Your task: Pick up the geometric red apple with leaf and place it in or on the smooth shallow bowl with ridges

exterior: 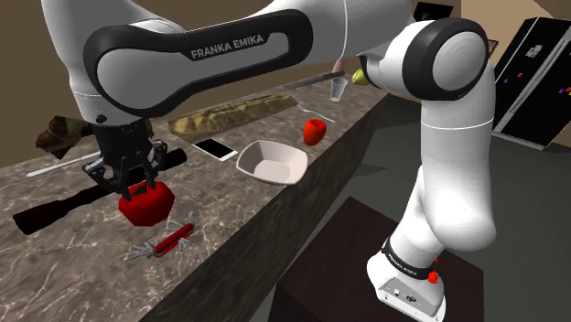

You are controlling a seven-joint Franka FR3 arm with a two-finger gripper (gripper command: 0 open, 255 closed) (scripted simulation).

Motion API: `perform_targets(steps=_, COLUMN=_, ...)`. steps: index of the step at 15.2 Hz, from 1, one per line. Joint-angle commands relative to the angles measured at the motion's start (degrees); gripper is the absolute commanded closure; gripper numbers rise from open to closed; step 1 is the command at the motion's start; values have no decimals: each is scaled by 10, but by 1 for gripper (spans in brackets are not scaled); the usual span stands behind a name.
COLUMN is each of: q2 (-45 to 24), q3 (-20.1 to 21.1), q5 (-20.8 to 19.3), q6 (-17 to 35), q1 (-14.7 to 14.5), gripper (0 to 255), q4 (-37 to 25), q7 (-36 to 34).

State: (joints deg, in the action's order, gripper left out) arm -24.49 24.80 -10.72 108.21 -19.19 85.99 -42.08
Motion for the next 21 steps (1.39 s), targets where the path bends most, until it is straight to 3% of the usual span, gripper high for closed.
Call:
perform_targets(steps=1, q2=2, q3=1, q5=1, q6=-11, q1=0, gripper=255, q4=-9, q7=1)
perform_targets(steps=21, q2=-8, q3=4, q5=1, q6=-171, q1=-21, gripper=255, q4=-180, q7=8)
